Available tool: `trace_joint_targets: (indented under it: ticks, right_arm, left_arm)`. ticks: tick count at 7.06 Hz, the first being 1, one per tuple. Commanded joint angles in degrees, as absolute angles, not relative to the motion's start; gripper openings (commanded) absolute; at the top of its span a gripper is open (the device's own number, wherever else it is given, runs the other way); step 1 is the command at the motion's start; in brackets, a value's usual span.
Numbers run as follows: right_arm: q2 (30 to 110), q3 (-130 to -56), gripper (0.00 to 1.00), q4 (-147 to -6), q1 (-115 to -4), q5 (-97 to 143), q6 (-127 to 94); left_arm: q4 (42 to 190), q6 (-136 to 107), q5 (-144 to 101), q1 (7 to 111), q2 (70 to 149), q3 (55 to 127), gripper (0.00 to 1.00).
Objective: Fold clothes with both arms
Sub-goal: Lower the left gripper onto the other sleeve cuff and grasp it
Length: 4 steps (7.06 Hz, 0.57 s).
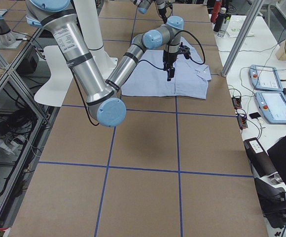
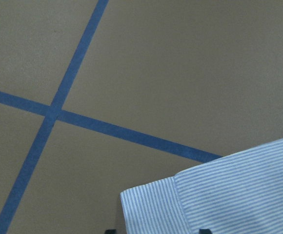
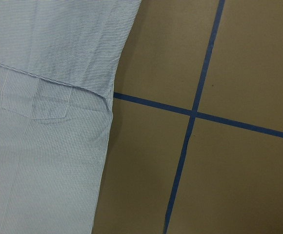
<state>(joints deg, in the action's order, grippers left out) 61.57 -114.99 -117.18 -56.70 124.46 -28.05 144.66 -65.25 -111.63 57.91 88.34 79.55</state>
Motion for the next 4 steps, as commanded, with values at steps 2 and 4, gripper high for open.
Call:
trace_joint_targets:
  ticks: [2,4]
  right_arm:
    - [61.5,-114.3,1.00,-115.5,-56.2,124.5,-28.4]
    - [61.5,-114.3,1.00,-115.5,-56.1,124.5,-28.0]
  left_arm:
    - [144.7,-65.4,-111.9,57.8,88.2,79.6,0.57]
    - [144.7,-65.2,-111.8,57.8,88.0,79.5,0.55]
